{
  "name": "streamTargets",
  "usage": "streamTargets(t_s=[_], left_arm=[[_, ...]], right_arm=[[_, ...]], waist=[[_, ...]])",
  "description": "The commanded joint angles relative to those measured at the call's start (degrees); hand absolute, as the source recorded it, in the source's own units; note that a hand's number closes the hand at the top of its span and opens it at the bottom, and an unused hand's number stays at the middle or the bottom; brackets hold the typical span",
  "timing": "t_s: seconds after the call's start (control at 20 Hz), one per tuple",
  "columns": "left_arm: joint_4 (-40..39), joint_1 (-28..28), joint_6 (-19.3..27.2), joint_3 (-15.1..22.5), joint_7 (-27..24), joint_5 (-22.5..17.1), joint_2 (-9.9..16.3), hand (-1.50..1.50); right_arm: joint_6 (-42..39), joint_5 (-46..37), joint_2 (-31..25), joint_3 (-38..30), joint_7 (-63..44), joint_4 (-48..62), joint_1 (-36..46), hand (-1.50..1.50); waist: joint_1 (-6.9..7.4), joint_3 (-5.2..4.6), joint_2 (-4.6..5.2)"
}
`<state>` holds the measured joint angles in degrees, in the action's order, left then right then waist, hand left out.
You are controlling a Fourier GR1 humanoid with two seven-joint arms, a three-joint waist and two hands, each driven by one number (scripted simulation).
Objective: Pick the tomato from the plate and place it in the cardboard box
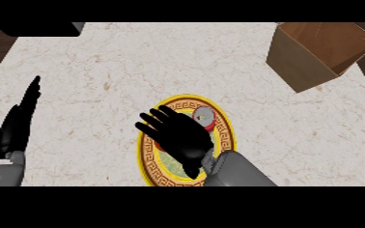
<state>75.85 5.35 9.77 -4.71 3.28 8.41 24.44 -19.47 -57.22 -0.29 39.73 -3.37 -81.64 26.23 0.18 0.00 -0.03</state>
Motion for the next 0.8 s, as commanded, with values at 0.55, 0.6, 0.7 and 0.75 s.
streamTargets(t_s=[0.55,0.6,0.7,0.75], left_arm=[[-2.97,3.36,-0.36,-1.05,-1.05,3.73,-3.42,0.0],[2.91,-1.36,-3.3,-2.84,0.13,1.58,-1.17,0.0],[-0.12,4.32,-0.96,-1.08,2.46,3.22,-3.04,0.0],[0.04,1.46,-1.42,-1.2,1.42,3.37,-2.98,0.0]], right_arm=[[13.06,1.84,0.29,7.58,-8.96,15.76,3.94,1.5],[10.67,0.12,0.29,7.47,-11.04,10.8,5.35,1.5],[19.49,1.23,0.29,10.71,-12.27,14.6,9.91,1.5],[20.61,-4.35,-0.93,7.19,-6.28,14.51,5.34,1.5]], waist=[[0.23,0.0,0.2],[0.4,0.01,0.02],[1.15,0.03,0.31],[0.09,0.02,0.11]])
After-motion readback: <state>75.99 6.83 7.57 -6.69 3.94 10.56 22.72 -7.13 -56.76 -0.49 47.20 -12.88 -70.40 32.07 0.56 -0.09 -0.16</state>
